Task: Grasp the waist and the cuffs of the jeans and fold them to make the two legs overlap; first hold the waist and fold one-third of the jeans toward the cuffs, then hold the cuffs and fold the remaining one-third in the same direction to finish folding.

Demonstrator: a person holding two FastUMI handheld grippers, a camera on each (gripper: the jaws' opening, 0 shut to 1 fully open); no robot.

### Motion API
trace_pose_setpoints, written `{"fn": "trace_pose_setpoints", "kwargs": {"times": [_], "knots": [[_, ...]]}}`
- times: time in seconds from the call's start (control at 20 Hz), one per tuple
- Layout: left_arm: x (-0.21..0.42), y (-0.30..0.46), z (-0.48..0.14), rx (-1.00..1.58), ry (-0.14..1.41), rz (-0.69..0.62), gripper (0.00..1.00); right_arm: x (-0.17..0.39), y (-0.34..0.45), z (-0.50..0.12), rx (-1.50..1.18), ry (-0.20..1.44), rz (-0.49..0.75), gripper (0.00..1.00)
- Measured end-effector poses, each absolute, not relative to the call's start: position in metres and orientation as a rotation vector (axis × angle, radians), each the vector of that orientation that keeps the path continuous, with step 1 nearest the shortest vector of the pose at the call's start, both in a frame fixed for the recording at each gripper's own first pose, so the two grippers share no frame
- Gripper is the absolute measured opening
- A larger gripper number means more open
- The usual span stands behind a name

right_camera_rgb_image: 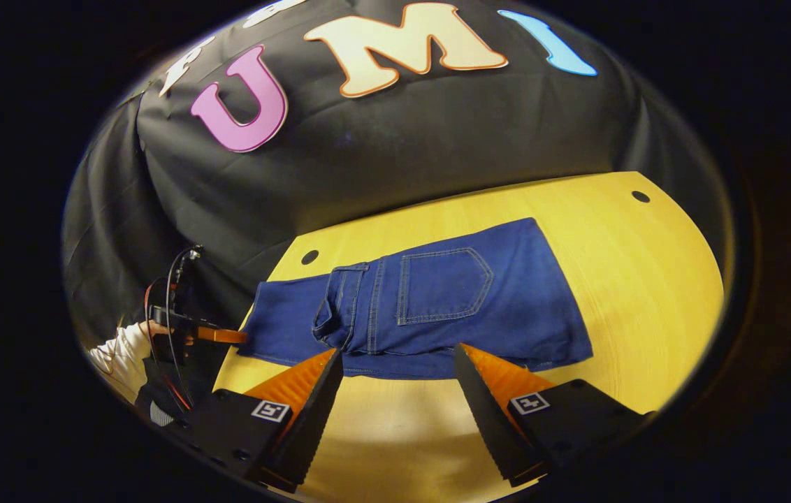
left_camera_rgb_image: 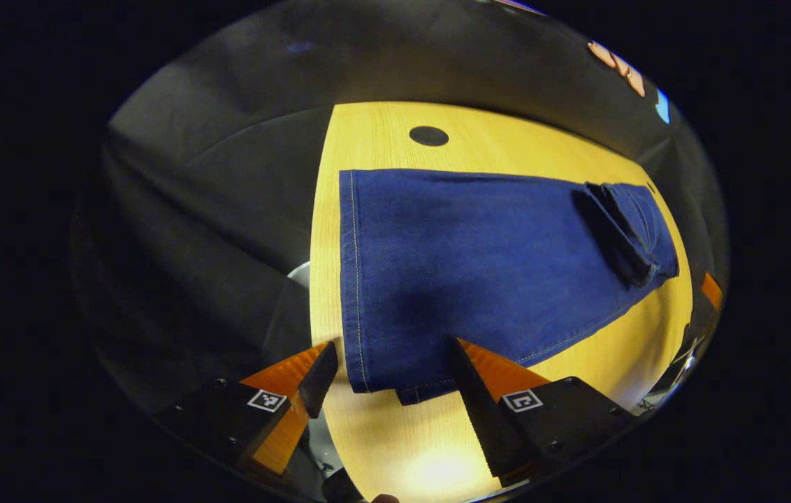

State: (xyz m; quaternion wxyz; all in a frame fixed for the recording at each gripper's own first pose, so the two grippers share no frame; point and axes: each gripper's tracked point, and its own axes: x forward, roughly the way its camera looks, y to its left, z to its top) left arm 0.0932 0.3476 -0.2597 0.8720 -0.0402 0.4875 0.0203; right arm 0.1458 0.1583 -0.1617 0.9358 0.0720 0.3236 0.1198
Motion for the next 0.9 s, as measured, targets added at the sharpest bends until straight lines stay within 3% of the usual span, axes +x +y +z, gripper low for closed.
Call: {"fn": "trace_pose_setpoints", "kwargs": {"times": [0.05,0.1,0.55,0.6,0.65,0.7,0.8,0.9], "knots": [[0.092,0.346,-0.262,-0.081,1.045,0.028,0.95,0.144,0.154,-0.159,0.149,0.656,0.236,0.94],[0.09,0.346,-0.264,-0.081,1.069,0.022,0.96,0.144,0.15,-0.158,0.151,0.654,0.227,0.98],[0.081,0.348,-0.261,-0.033,1.19,0.041,0.95,0.129,0.124,-0.156,0.187,0.651,0.169,0.98],[0.081,0.347,-0.262,-0.037,1.198,0.042,0.99,0.127,0.122,-0.158,0.197,0.653,0.164,0.98],[0.08,0.345,-0.261,-0.047,1.195,0.047,0.89,0.126,0.122,-0.159,0.207,0.654,0.16,0.98],[0.082,0.341,-0.262,-0.057,1.197,0.053,0.89,0.124,0.121,-0.159,0.217,0.655,0.16,0.98],[0.083,0.337,-0.259,-0.059,1.199,0.051,0.75,0.12,0.119,-0.16,0.231,0.655,0.158,0.94],[0.084,0.329,-0.261,-0.06,1.21,0.039,0.61,0.119,0.118,-0.157,0.234,0.648,0.157,0.98]]}}
